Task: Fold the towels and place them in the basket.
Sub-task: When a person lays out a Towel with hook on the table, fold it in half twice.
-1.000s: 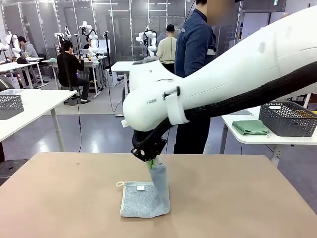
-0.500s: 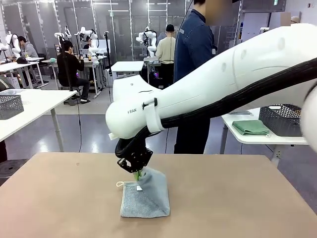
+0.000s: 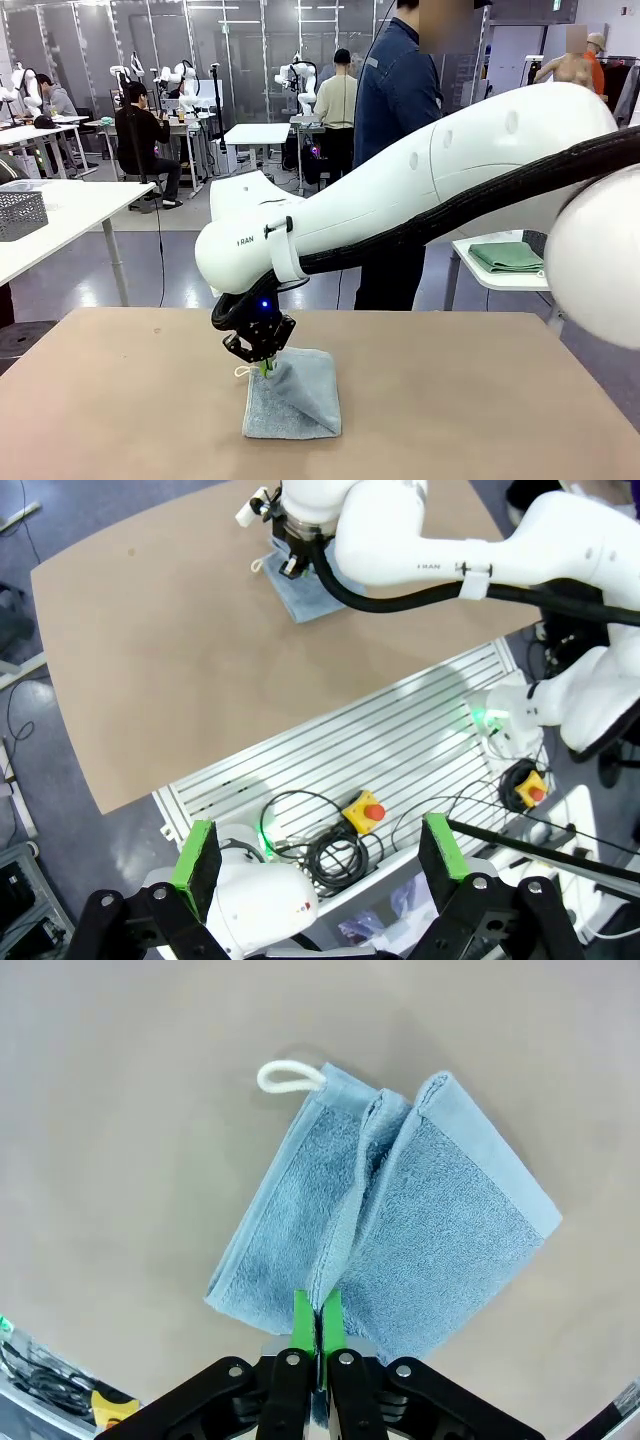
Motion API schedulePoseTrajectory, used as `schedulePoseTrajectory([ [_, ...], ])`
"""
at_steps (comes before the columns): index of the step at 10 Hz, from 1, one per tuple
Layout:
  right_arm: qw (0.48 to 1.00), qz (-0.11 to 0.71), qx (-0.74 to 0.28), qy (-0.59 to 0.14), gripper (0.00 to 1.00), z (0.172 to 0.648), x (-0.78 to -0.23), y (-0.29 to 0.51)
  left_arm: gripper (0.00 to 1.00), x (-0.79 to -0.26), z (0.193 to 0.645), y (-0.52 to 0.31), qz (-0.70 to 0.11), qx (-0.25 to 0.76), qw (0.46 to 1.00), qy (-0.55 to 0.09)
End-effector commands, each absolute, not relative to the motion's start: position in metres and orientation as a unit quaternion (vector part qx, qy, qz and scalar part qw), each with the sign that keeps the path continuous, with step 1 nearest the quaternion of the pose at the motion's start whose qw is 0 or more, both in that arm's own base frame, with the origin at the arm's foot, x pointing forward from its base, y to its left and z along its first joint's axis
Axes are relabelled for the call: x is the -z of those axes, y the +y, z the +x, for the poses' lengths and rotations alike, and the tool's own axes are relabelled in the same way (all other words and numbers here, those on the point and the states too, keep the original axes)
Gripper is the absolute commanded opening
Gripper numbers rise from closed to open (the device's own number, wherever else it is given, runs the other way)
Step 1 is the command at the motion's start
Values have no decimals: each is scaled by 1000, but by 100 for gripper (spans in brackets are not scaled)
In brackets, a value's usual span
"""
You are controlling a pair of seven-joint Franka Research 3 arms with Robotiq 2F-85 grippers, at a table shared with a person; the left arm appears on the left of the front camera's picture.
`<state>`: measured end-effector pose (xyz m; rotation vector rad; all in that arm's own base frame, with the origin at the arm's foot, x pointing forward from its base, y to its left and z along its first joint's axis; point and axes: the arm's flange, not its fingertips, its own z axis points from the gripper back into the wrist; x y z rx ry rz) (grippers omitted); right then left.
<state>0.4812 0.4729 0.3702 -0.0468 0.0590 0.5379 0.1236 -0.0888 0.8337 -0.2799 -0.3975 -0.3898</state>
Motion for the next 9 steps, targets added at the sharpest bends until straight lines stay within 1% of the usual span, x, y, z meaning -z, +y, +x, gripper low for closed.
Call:
schedulePoseTrajectory([
  [1, 972, -31, -231, 25, 0, 482, -373, 478, 100, -837, 118, -90, -137, 197, 950, -201],
  [3, 971, -20, -235, 36, 22, 480, -371, 478, 100, -837, 118, -90, -137, 197, 950, -201],
  [4, 973, -13, -228, 36, 47, 481, -371, 478, 100, -837, 118, -90, -137, 197, 950, -201],
  [5, 975, -5, -219, 31, 57, 481, -372, 477, 100, -837, 118, -90, -137, 197, 950, -201],
  [6, 977, 1, -213, 29, 82, 481, -373, 475, 100, -837, 118, -90, -137, 197, 950, -201],
  [7, 977, 11, -210, 32, 93, 482, -376, 471, 100, -837, 118, -90, -137, 197, 950, -201],
  [8, 978, 14, -208, 29, 100, 481, -378, 469, 100, -837, 118, -90, -137, 197, 950, -201],
  [9, 978, 19, -205, 26, 100, 481, -382, 464, 100, -837, 118, -90, -137, 197, 950, -201],
])
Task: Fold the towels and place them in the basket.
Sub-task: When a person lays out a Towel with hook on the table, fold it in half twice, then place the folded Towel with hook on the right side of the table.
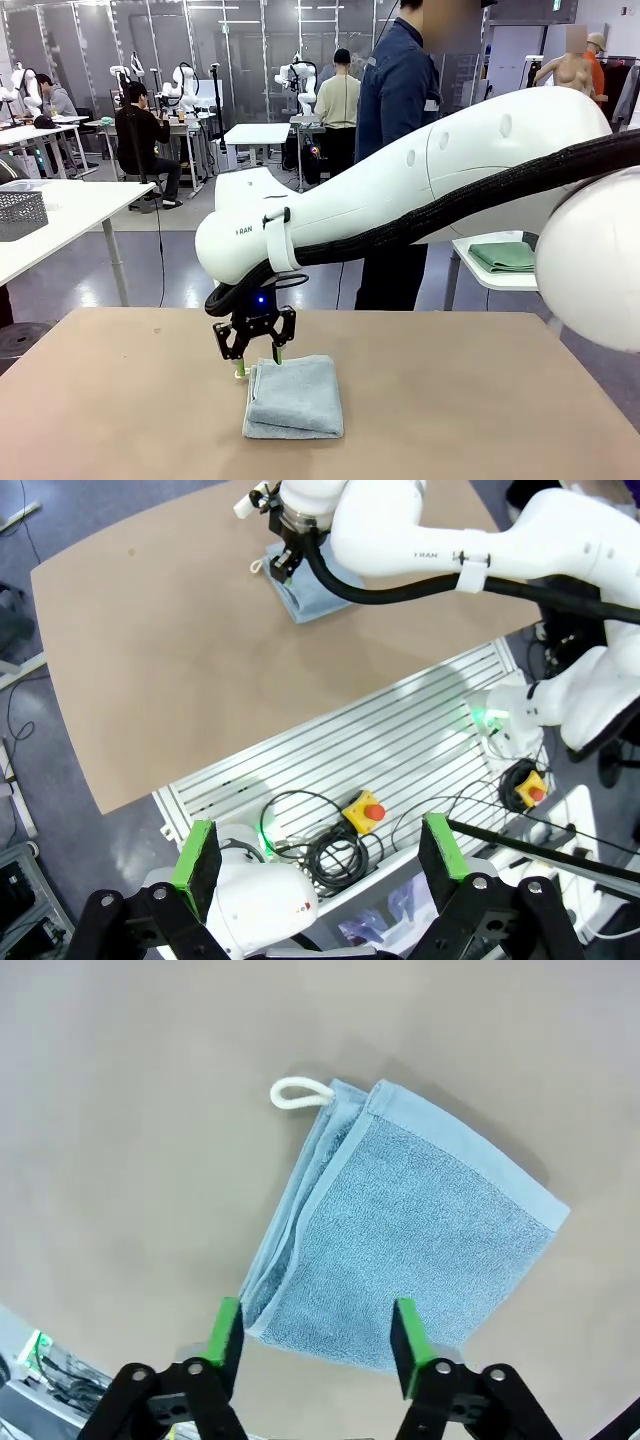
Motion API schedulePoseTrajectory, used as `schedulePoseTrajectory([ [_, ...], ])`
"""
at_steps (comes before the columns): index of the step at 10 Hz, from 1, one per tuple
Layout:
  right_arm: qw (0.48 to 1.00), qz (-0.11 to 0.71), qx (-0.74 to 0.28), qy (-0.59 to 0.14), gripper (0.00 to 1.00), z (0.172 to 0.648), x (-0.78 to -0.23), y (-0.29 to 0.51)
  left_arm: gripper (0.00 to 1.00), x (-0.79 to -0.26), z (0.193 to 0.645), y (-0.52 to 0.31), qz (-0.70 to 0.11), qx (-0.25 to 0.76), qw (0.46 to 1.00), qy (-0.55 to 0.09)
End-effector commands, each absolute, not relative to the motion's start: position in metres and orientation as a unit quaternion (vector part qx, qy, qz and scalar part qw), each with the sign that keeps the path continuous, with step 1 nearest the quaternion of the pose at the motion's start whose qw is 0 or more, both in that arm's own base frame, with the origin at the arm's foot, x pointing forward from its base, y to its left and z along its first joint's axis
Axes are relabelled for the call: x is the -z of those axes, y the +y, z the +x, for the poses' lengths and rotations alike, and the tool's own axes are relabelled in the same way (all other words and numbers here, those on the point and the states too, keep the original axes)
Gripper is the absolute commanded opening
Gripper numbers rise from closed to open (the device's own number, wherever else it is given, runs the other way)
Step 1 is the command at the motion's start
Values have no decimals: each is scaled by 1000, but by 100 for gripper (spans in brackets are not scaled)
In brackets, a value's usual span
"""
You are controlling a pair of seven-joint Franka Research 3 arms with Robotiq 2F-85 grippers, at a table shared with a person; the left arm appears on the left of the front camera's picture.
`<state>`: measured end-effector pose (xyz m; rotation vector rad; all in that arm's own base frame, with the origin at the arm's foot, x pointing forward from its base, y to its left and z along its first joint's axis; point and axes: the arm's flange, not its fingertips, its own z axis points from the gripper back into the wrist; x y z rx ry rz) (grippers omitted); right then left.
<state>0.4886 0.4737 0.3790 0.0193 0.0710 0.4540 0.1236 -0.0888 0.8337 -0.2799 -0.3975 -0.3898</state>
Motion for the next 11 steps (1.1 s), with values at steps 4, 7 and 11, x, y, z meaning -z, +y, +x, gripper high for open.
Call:
schedulePoseTrajectory([
  [4, 975, 13, -220, 32, 100, 490, -384, 470, 100, -837, 118, -90, -137, 197, 950, -201],
  [7, 975, 13, -220, 32, 100, 490, -384, 470, 100, -837, 118, -90, -137, 197, 950, -201],
  [11, 975, 13, -220, 32, 100, 490, -384, 470, 100, -837, 118, -90, -137, 197, 950, -201],
])
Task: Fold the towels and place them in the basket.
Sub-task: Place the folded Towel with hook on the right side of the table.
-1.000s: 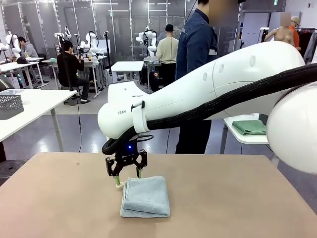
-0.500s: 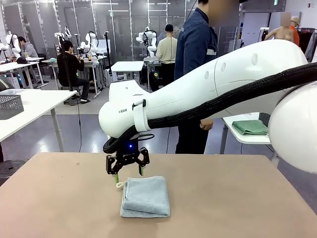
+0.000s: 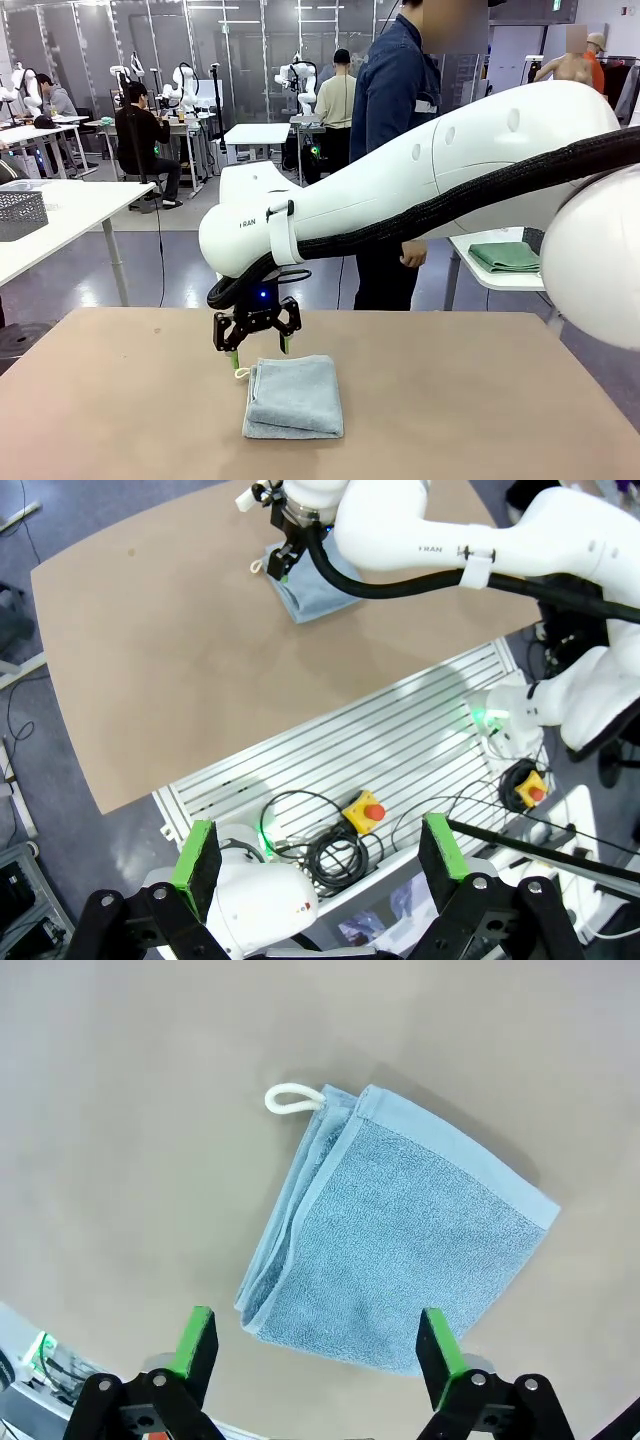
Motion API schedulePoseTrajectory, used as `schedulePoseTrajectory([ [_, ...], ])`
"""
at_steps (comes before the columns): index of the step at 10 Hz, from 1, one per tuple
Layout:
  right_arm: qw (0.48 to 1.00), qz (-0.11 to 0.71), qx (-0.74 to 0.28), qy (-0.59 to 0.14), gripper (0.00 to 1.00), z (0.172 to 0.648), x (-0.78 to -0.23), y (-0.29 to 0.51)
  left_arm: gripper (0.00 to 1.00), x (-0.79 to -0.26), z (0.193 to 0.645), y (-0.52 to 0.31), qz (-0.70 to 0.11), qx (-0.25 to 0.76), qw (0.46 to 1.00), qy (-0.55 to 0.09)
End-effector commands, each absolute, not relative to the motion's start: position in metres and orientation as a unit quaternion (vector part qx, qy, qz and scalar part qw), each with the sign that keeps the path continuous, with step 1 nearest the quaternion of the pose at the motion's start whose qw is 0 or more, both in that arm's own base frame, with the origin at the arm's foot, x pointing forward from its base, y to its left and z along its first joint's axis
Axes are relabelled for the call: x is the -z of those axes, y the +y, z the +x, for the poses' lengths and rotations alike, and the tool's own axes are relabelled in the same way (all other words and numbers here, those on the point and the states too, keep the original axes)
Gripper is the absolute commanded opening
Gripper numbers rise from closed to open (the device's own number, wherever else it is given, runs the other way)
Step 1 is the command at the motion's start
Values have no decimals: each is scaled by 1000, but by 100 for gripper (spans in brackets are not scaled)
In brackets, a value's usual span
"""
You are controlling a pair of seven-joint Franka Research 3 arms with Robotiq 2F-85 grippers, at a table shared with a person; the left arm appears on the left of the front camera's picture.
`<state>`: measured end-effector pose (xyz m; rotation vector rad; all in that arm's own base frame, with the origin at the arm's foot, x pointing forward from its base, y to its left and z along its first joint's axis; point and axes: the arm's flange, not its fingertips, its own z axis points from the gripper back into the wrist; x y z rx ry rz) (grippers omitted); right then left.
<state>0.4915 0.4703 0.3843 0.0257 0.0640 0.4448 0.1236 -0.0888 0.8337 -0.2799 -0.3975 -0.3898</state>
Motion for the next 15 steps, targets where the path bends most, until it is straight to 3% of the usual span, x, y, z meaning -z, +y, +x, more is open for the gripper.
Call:
schedulePoseTrajectory([
  [1, 975, 13, -220, 32, 100, 490, -384, 470, 100, -837, 118, -90, -137, 197, 950, -201],
  [6, 975, 13, -221, 32, 100, 491, -384, 470, 100, -837, 118, -90, -137, 197, 950, -201],
  [8, 977, 74, -198, 12, 100, 444, -426, 411, 100, -837, 118, -90, -137, 197, 950, -201],
  [10, 981, 141, -129, -23, 100, 415, -431, 339, 100, -837, 118, -90, -137, 197, 950, -201],
  [15, 942, 326, -82, -1, 100, 444, -361, 226, 100, -837, 118, -90, -137, 197, 950, -201],
])
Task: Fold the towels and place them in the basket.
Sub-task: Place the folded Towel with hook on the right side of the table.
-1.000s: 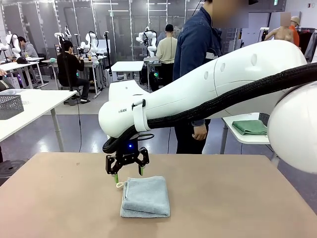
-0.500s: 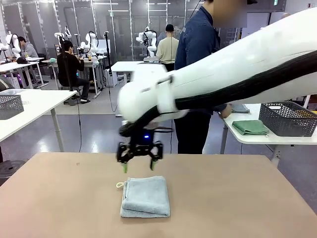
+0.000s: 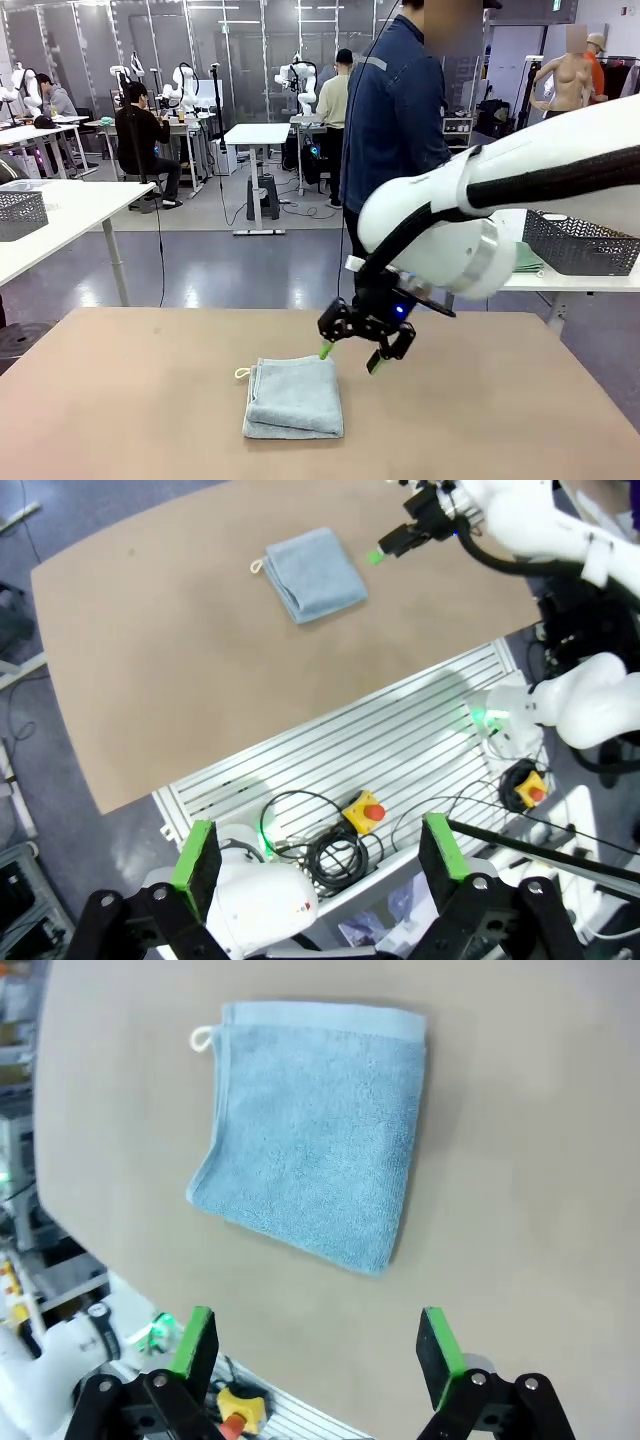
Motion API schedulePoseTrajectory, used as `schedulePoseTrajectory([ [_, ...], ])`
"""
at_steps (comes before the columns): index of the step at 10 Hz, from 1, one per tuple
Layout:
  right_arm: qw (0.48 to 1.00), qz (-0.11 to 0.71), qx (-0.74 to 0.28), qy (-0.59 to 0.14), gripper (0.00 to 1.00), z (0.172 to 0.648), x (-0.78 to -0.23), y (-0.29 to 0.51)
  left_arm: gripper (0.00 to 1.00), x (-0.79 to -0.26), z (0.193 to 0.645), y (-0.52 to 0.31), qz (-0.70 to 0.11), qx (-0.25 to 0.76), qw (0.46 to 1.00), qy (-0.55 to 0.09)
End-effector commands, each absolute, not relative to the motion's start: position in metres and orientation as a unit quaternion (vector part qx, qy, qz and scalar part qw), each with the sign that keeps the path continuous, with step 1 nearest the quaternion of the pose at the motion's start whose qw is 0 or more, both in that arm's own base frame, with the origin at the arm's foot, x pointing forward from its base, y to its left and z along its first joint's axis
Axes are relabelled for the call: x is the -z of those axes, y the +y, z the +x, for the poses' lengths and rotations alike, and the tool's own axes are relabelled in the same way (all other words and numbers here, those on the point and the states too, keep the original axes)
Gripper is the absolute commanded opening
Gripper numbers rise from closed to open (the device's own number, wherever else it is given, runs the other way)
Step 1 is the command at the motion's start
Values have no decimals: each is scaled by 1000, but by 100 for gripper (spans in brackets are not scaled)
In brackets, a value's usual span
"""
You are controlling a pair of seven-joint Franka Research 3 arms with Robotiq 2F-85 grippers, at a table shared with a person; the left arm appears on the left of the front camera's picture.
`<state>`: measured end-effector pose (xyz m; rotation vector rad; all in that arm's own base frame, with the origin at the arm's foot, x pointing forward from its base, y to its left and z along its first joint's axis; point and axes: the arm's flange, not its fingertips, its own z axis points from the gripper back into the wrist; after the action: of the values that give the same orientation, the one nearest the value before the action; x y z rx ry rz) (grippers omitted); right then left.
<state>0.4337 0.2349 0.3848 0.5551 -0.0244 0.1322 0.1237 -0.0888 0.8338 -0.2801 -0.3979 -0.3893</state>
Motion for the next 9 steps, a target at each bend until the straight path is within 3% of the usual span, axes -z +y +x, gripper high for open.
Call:
schedulePoseTrajectory([
  [1, 935, 346, -82, -3, 100, 453, -344, 217, 100, -837, 118, -90, -137, 197, 950, -201],
  [4, 915, 393, -91, -16, 100, 468, -295, 210, 100, -837, 118, -90, -137, 197, 950, -201],
  [9, 898, 433, -71, -19, 100, 473, -266, 222, 100, -837, 118, -90, -137, 197, 950, -201],
])
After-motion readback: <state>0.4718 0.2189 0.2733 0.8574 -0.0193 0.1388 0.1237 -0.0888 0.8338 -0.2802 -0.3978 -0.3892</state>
